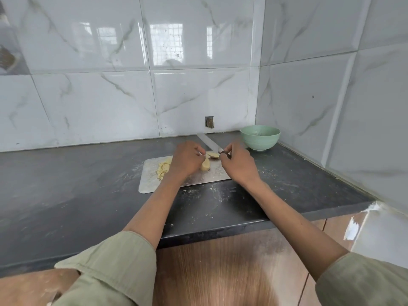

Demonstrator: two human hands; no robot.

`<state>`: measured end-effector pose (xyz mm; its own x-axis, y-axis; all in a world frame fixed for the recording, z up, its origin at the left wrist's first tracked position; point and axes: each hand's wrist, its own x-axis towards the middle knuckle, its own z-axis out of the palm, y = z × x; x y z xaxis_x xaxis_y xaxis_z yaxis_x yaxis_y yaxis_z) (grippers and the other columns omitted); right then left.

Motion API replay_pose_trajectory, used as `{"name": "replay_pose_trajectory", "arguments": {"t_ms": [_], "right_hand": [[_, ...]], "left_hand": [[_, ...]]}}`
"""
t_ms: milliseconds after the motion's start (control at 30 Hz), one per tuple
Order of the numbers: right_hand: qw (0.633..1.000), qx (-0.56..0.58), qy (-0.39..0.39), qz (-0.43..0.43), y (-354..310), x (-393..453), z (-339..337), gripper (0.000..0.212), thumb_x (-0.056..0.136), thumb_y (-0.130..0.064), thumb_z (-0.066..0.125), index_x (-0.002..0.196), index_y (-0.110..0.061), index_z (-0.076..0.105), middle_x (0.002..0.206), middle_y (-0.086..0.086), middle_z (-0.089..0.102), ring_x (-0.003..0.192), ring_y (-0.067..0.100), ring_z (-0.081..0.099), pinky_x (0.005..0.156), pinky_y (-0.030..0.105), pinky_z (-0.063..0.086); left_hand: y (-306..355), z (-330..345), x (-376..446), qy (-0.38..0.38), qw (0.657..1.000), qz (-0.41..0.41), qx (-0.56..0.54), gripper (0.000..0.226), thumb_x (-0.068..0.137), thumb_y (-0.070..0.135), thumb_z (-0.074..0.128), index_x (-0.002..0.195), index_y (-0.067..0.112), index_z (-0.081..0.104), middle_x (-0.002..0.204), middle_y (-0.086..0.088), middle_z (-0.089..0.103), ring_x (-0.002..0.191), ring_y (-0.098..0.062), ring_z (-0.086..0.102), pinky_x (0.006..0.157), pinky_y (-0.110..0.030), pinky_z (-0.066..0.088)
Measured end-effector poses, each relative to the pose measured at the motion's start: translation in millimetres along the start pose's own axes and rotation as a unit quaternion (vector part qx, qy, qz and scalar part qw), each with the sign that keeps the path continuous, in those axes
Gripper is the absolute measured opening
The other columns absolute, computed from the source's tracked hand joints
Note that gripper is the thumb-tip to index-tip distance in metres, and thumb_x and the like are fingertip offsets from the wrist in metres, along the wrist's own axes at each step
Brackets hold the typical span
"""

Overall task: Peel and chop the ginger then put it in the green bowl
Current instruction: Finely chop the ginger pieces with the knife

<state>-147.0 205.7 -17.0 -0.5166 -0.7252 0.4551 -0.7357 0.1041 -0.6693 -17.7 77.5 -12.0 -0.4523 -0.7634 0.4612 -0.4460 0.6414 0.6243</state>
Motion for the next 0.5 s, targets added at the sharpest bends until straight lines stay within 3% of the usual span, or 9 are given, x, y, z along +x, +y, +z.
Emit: {"name": "replay_pose_trajectory", "arguments": {"t_ms": [133, 300, 400, 500], "right_hand": [[0.993, -0.114, -0.019, -0.033, -4, -13, 3, 0.015, 0.093, -0.031, 0.052, 0.100, -0.018, 0.051, 0.090, 0.000, 0.060, 0.081, 0.027, 0.057, 0.069, 0.037, 0.044], [0.984, -0.167, -0.046, -0.034, -7, -21, -1, 0.017, 0.090, -0.028, 0.055, 0.101, -0.015, 0.052, 0.091, 0.003, 0.059, 0.083, 0.030, 0.055, 0.073, 0.039, 0.048], [0.983, -0.173, -0.050, -0.042, -9, -24, -1, 0.019, 0.087, -0.028, 0.058, 0.101, -0.016, 0.055, 0.093, 0.003, 0.062, 0.087, 0.031, 0.059, 0.075, 0.039, 0.050], [0.981, -0.182, -0.055, -0.050, -10, -26, 0, 0.021, 0.088, -0.031, 0.061, 0.103, -0.018, 0.056, 0.091, 0.000, 0.060, 0.087, 0.029, 0.059, 0.072, 0.038, 0.047]], "left_hand": [[-3, -4, 1, -0.040, 0.994, 0.039, 0.095, 0.008, 0.089, 0.021, 0.074, 0.081, 0.023, 0.077, 0.095, 0.007, 0.075, 0.090, -0.013, 0.066, 0.090, -0.039, 0.055], [-2, -15, 1, -0.111, 0.986, 0.027, 0.124, 0.009, 0.084, 0.032, 0.073, 0.091, 0.035, 0.079, 0.094, 0.026, 0.067, 0.108, -0.007, 0.059, 0.106, -0.044, 0.042], [-1, -19, -2, -0.134, 0.984, 0.025, 0.118, 0.015, 0.084, 0.039, 0.078, 0.097, 0.033, 0.080, 0.096, 0.025, 0.065, 0.109, -0.005, 0.054, 0.099, -0.035, 0.035], [-5, -22, -1, -0.137, 0.984, 0.018, 0.116, 0.022, 0.079, 0.049, 0.082, 0.097, 0.036, 0.080, 0.109, 0.021, 0.069, 0.114, -0.005, 0.052, 0.098, -0.037, 0.031]]}}
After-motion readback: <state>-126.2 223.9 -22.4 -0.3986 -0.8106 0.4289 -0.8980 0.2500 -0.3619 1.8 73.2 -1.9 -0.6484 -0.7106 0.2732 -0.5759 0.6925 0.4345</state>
